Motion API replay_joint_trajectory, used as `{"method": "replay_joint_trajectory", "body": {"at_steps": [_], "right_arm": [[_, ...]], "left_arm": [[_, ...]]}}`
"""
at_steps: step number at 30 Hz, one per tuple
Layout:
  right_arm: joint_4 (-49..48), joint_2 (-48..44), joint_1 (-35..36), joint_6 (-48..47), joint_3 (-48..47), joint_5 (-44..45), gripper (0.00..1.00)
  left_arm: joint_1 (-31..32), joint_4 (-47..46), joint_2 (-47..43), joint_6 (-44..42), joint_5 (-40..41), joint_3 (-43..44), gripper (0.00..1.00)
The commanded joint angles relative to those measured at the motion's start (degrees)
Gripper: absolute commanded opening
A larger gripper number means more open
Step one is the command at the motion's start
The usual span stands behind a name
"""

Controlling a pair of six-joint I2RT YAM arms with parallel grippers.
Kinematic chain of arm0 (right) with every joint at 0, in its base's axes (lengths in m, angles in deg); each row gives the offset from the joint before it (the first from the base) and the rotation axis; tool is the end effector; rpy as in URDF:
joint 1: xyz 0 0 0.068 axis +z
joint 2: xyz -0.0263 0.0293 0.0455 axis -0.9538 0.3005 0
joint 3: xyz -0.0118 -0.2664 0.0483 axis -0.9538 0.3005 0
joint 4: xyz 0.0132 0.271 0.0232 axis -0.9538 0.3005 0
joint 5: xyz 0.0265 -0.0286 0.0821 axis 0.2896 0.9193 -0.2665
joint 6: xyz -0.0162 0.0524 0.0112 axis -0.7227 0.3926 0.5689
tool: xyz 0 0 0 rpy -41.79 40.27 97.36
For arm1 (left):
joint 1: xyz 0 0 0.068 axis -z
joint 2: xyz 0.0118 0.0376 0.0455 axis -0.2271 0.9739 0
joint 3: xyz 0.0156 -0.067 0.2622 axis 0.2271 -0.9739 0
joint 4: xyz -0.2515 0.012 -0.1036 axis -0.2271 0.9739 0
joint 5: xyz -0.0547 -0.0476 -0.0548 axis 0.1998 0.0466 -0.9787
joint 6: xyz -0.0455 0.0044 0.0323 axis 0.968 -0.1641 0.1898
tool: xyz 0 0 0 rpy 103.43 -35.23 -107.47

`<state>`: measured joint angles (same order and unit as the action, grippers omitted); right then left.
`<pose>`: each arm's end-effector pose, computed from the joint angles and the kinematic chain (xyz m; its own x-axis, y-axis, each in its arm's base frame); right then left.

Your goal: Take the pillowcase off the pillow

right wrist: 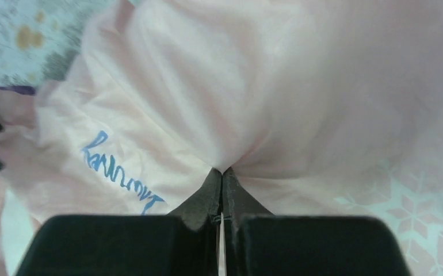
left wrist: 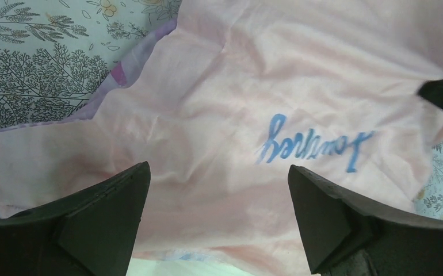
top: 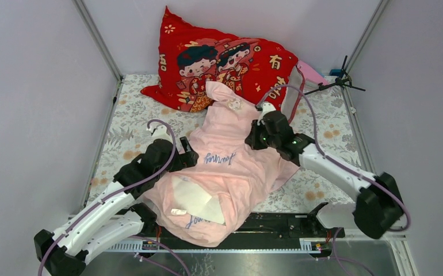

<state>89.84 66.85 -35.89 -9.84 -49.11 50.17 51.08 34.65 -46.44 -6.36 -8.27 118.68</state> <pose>0.2510 0.1897 0.2501 -0.6526 0.0020 -0.7577 -0.4158 0.8350 0.3604 0.1468 -0.1027 0.2639 -0.6562 -0.3289 -0.6791 -0.0045 0.9017 -0.4324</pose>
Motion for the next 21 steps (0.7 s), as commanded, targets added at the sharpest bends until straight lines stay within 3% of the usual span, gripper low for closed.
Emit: {"method": "replay_joint_trajectory", "body": {"at_steps": [1, 5, 10, 11, 13, 15, 21], "right_arm": [[-6.6, -10.4, 0.1, -2.5, 0.8, 7.1, 0.00], [-9.2, -14.7, 0.1, -3.3, 3.9, 11.3, 0.02], [-7.5, -12.3, 0.1, -3.4, 4.6, 9.1, 0.29], [-6.1, -11.4, 0.1, -3.2, 4.7, 8.8, 0.41], [-4.9, -9.7, 0.1, -2.7, 4.9, 8.6, 0.77], [-4.7, -8.6, 0.1, -1.6, 5.8, 9.1, 0.98], [-4.6, -5.9, 0.0, 1.2, 7.8, 12.3, 1.00]], "left_arm": [[-0.3, -3.2, -0.6, -0.6, 1.8, 2.0, 0.99], [-0.3, -3.3, 0.2, 0.2, 1.9, 1.7, 0.99], [-0.3, -3.7, 0.1, 1.1, 2.3, 1.5, 0.99], [-0.3, -3.7, 0.0, 1.1, 2.2, 1.5, 0.99], [-0.3, -3.7, -0.1, 1.2, 2.3, 1.4, 0.99], [-0.3, -3.6, -0.3, 1.3, 2.2, 1.2, 0.99], [-0.3, -3.2, -1.9, 1.8, 2.9, 0.3, 0.99]]}}
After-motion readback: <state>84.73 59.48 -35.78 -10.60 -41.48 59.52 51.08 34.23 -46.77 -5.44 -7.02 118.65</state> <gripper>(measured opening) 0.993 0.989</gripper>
